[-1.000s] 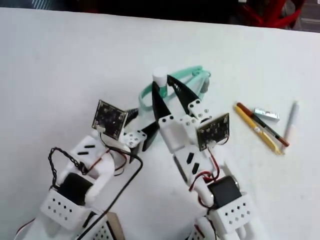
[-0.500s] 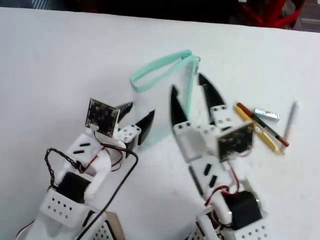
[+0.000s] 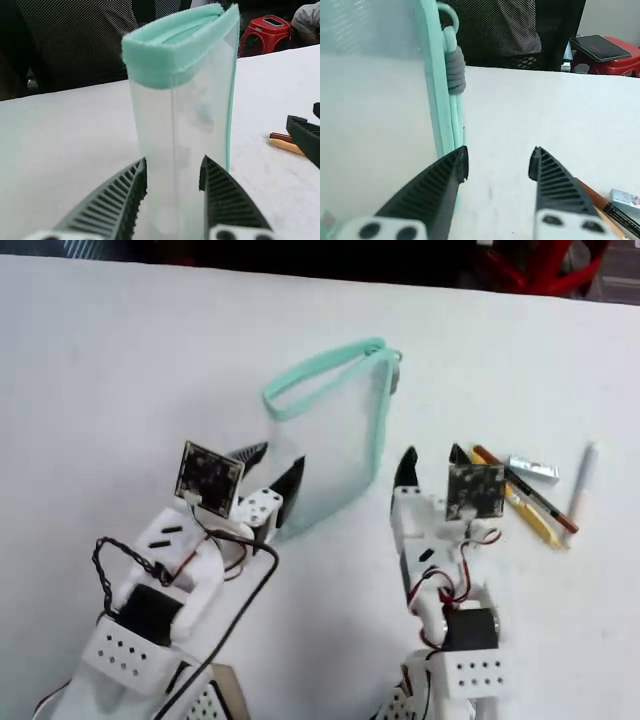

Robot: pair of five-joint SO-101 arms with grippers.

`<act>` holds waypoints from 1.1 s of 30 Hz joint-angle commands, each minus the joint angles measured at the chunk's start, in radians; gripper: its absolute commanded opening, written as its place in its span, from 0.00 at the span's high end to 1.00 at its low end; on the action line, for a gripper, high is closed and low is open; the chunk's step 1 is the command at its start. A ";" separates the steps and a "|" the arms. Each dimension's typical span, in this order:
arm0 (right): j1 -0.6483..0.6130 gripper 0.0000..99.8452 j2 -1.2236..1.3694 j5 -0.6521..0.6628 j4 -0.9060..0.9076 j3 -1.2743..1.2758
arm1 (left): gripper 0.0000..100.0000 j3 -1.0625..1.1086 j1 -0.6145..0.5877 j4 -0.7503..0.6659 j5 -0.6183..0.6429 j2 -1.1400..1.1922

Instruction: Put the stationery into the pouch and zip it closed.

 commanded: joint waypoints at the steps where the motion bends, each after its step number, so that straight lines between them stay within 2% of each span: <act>1: -0.053 0.81 -0.005 0.077 -0.128 0.069 | 0.82 0.002 0.002 -0.020 -0.005 -0.005; 4: -0.094 0.81 -0.005 0.112 -0.139 0.083 | 0.82 0.026 0.002 -0.028 -0.009 -0.005; 10: -0.087 0.81 -0.004 0.114 -0.143 0.086 | 0.82 0.034 0.013 -0.026 -0.011 -0.002; 12: -0.039 0.81 -0.004 0.106 -0.153 0.081 | 0.82 0.035 0.021 -0.026 -0.011 -0.001; 16: 0.065 0.81 -0.002 -0.014 -0.199 0.080 | 0.82 0.035 0.022 -0.026 -0.011 -0.001; 24: 0.087 0.81 0.010 -0.023 -0.197 0.058 | 0.82 0.035 0.021 -0.023 -0.011 -0.001; 28: 0.108 0.81 0.191 -0.055 -0.157 -0.060 | 0.82 0.035 0.022 -0.023 -0.011 -0.001; 33: 0.223 0.81 0.665 -0.189 -0.147 -0.347 | 0.82 0.035 0.022 -0.023 -0.011 -0.001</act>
